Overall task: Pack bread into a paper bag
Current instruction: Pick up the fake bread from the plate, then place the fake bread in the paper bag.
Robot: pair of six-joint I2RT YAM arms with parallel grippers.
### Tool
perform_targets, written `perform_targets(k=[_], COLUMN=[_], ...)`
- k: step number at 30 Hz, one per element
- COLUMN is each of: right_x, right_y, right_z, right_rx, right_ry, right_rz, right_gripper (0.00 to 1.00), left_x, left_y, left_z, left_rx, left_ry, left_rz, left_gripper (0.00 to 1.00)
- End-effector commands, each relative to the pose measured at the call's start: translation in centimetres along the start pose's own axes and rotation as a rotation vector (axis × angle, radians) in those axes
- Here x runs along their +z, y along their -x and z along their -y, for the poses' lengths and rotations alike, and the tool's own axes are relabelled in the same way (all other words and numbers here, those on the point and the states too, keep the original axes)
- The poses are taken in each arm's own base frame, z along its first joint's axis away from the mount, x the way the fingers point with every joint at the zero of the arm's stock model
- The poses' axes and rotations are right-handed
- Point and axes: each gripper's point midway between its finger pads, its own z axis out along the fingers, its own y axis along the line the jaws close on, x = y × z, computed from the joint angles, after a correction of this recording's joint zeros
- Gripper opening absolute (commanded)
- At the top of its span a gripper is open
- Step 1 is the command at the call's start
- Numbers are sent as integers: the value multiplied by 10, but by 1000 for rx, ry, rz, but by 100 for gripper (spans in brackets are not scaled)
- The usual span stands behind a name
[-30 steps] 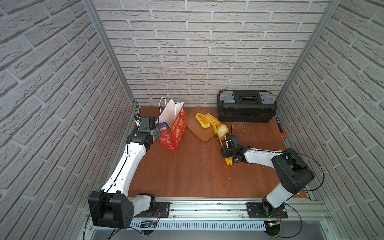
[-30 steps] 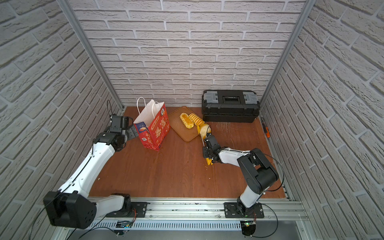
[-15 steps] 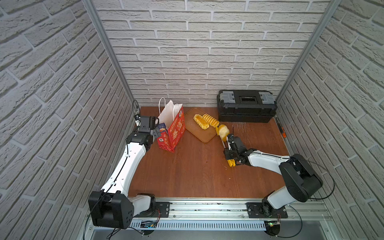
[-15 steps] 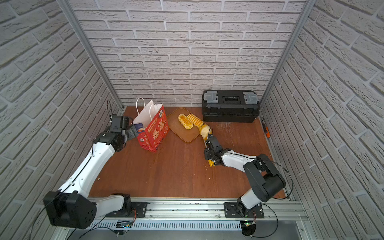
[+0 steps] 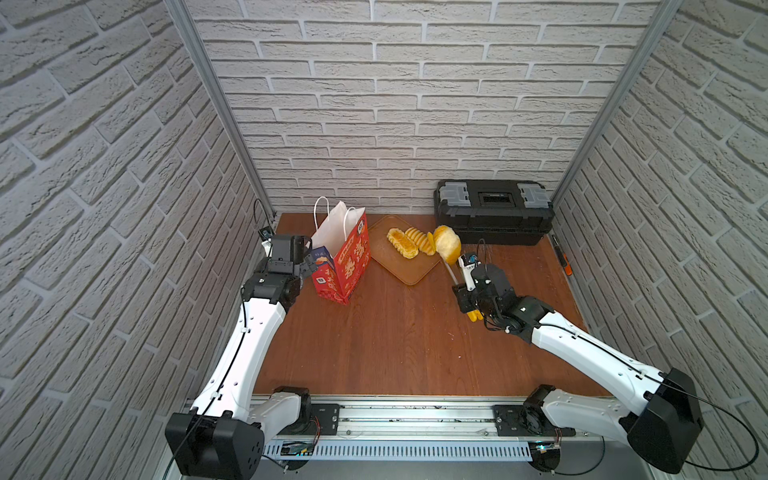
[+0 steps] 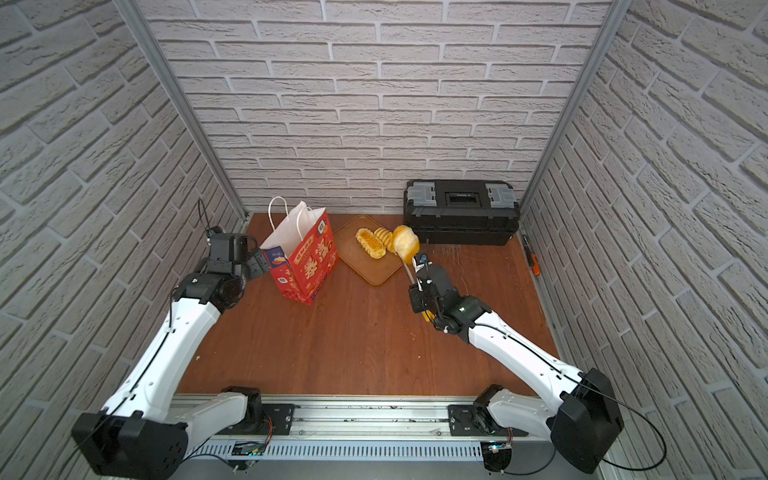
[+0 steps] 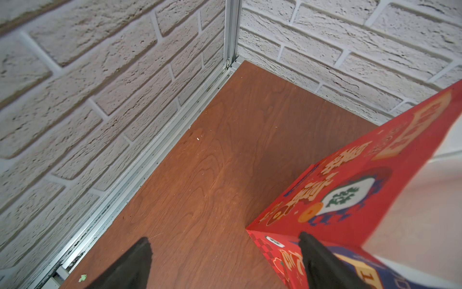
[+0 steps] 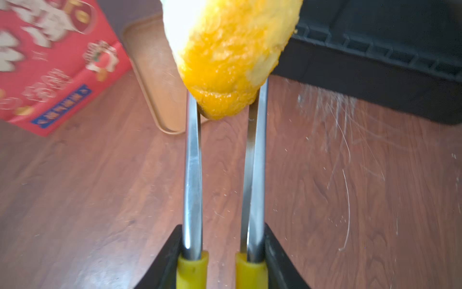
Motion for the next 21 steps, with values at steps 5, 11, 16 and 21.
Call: perform_targets(k=[5, 11, 16, 21], right_x=[-65, -111, -136, -135], right_y=[103, 154, 188, 212], right_z=[-81, -146, -191, -226], right_rx=[-217, -262, -260, -237], right_ry=[179, 437, 639, 775], right_rz=[241, 363, 445, 465], right_gripper=[24, 24, 25, 26], left_x=[-29, -46, -48, -51], left_y=[25, 31, 29, 29], left_z=[-10, -22, -30, -35], left_rx=[-21, -35, -40, -43], left_ry=[-3, 9, 30, 36], left_rz=[86, 126, 132, 136], left_gripper=[95, 95, 96, 96])
